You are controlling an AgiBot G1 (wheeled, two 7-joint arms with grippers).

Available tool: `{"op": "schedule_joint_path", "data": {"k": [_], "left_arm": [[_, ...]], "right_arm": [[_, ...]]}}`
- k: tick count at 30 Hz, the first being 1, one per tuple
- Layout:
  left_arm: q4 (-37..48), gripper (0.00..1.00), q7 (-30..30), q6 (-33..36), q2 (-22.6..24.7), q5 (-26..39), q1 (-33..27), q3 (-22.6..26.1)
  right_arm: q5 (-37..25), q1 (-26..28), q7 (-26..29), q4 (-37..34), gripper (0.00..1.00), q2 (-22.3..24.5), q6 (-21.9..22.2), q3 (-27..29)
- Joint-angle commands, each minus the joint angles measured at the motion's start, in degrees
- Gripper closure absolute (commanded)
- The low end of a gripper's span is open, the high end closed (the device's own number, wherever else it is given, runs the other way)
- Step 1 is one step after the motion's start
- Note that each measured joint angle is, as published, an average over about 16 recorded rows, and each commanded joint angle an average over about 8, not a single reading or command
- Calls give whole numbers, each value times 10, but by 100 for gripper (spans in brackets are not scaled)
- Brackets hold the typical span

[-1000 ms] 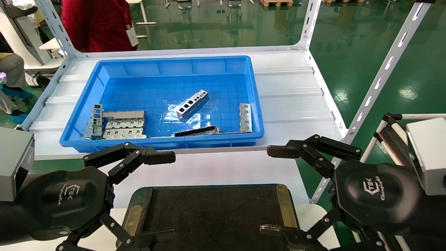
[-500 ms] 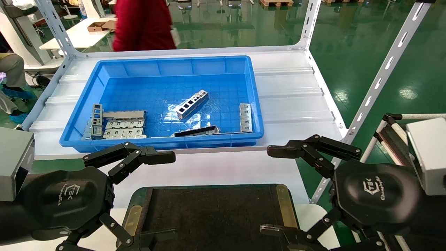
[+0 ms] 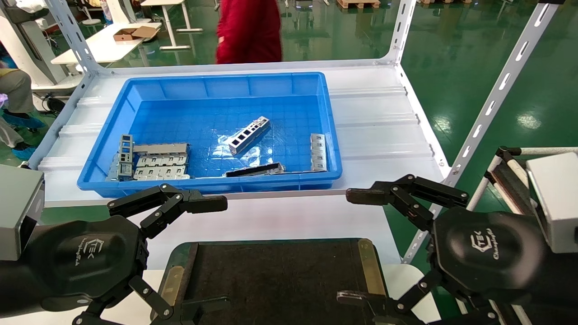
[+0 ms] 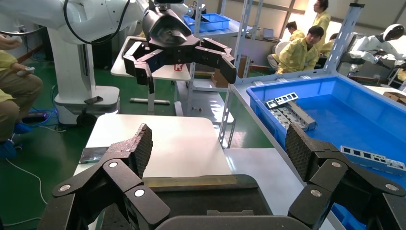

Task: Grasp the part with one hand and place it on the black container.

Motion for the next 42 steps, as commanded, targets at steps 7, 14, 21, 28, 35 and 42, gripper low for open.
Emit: {"op": "schedule_joint_path", "data": {"k": [7, 14, 21, 28, 35, 42], "left_arm": [[0, 0, 0, 0, 0, 0, 0, 0], [0, 0, 0, 0, 0, 0, 0, 0], [0, 0, -1, -2, -1, 1, -1, 0], [-3, 0, 0, -16, 0, 8, -1, -1], [2, 0, 2, -48, 10, 36, -12, 4], [24, 0, 11, -107, 39, 95, -38, 18]], "right_arm": [[0, 0, 0, 0, 0, 0, 0, 0], [0, 0, 0, 0, 0, 0, 0, 0], [0, 0, 0, 0, 0, 0, 0, 0], [0, 0, 0, 0, 0, 0, 0, 0], [0, 0, -1, -1, 0, 0, 0, -1], [1, 1, -1, -1, 0, 0, 0, -1]]}}
